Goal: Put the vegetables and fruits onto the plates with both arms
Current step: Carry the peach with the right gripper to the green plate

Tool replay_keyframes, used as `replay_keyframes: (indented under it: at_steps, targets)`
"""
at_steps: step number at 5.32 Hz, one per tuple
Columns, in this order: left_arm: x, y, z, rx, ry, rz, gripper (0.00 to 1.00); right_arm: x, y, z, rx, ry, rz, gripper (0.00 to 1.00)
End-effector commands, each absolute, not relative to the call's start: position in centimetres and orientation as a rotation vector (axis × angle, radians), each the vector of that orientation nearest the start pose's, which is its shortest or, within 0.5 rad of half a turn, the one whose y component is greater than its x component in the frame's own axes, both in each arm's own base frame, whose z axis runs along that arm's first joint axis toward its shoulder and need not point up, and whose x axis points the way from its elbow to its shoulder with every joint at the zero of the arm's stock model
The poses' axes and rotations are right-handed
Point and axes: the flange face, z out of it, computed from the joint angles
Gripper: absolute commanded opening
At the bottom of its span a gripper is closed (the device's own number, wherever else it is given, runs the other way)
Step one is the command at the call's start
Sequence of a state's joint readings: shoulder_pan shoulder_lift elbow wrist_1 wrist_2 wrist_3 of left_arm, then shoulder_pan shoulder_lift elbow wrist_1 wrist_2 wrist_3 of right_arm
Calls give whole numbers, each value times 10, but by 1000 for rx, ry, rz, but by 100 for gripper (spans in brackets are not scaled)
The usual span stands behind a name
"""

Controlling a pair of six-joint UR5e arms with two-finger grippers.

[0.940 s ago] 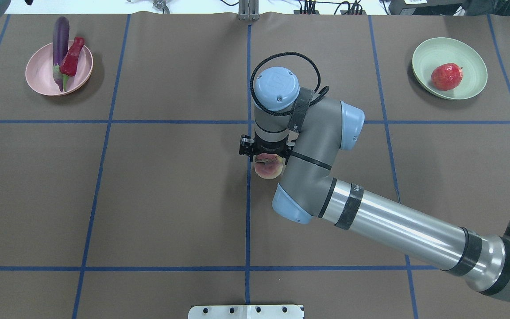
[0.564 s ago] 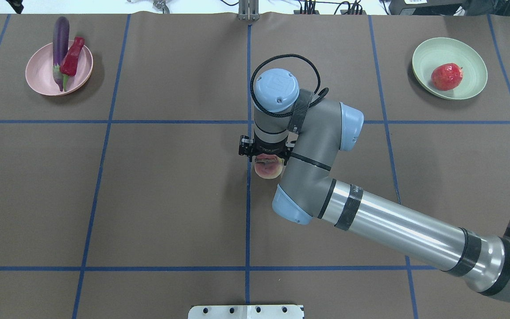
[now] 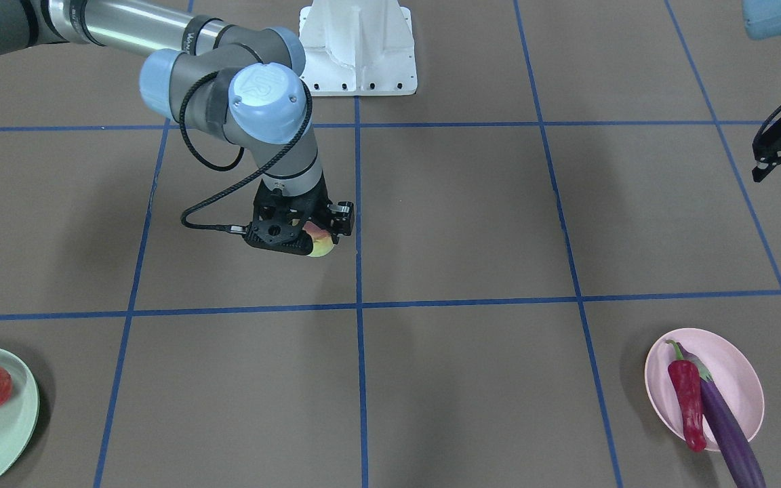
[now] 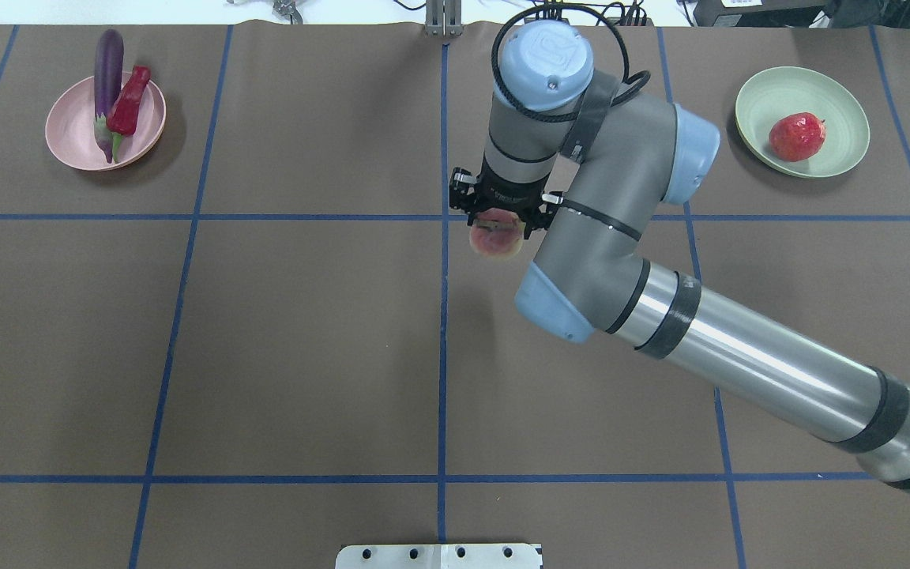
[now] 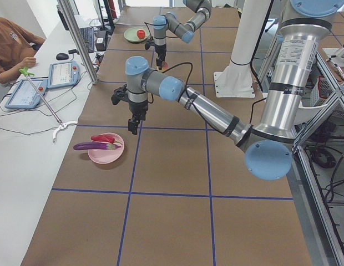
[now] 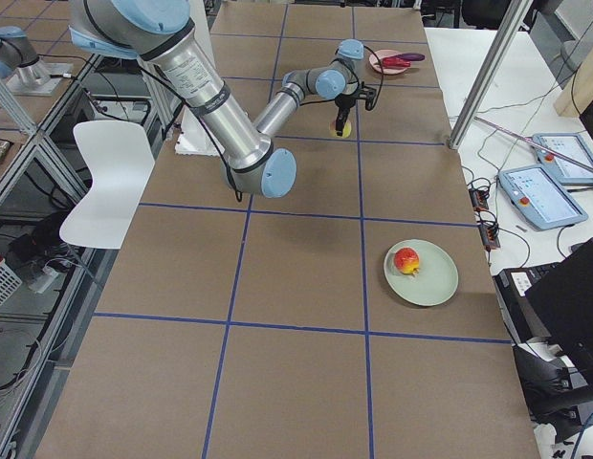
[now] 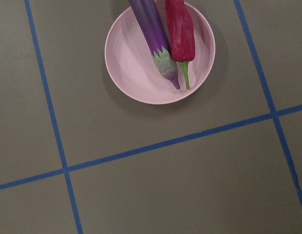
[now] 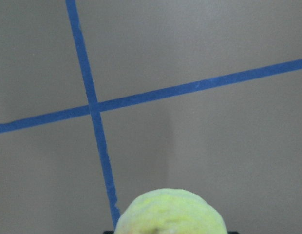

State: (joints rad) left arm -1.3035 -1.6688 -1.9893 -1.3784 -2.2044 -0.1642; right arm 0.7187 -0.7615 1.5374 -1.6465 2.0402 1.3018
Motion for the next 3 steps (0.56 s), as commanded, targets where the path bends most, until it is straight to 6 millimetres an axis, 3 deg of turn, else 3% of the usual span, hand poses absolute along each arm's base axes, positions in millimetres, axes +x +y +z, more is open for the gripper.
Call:
replay_keyframes:
  at_steps: [1, 2, 3]
  targets:
    - [56, -491, 466, 140, 676, 188, 100, -393, -601, 216, 11, -803, 216, 0]
    - [50, -496, 466, 167, 686, 169, 100, -331, -636, 253, 77, -768, 134, 0]
    - [48, -491, 469, 164, 684, 165, 100, -261, -674, 303, 102, -737, 54, 0]
